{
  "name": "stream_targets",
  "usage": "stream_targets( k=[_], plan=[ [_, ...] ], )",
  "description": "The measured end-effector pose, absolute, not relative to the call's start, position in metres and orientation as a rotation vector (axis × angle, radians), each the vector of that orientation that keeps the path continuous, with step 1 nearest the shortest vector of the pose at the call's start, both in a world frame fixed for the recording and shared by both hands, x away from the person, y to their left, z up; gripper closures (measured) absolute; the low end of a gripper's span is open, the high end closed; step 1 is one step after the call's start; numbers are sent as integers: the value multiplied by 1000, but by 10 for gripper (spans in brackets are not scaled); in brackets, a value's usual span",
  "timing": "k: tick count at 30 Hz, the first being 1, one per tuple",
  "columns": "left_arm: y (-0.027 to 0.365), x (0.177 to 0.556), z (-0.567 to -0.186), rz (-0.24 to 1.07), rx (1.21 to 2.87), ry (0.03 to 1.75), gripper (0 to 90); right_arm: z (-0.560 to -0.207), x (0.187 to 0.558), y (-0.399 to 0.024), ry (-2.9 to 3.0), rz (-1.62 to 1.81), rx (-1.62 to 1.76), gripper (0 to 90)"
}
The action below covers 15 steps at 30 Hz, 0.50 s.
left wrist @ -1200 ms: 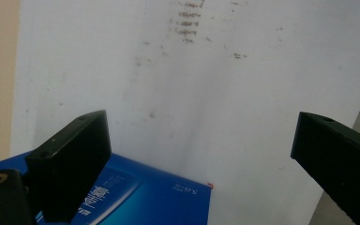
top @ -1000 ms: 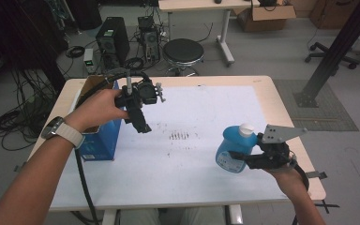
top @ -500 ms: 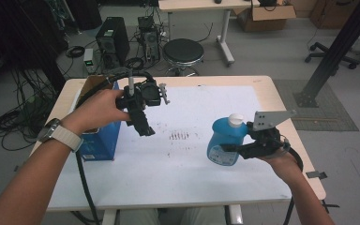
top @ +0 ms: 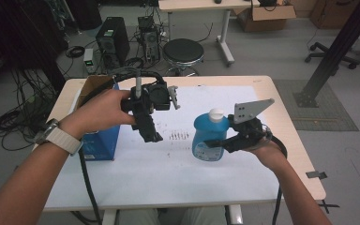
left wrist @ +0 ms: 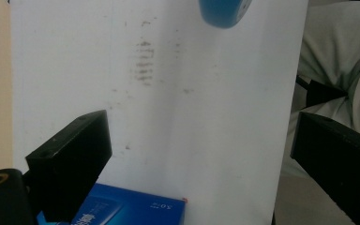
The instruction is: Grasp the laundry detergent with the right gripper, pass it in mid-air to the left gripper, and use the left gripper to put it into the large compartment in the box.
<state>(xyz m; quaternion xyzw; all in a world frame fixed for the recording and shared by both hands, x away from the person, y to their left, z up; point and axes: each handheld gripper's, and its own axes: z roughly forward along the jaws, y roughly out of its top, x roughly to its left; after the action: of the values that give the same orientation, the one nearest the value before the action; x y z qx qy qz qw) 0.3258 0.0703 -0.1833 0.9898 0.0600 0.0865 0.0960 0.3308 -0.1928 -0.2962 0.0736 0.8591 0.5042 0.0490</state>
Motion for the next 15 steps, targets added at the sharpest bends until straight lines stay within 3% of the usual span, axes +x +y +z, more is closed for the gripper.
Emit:
stream_targets(
  k=[15],
  plan=[
    [64,321,-173,203,2929,146,60,-296,337,-149,2655,1545,87,447]
  ],
)
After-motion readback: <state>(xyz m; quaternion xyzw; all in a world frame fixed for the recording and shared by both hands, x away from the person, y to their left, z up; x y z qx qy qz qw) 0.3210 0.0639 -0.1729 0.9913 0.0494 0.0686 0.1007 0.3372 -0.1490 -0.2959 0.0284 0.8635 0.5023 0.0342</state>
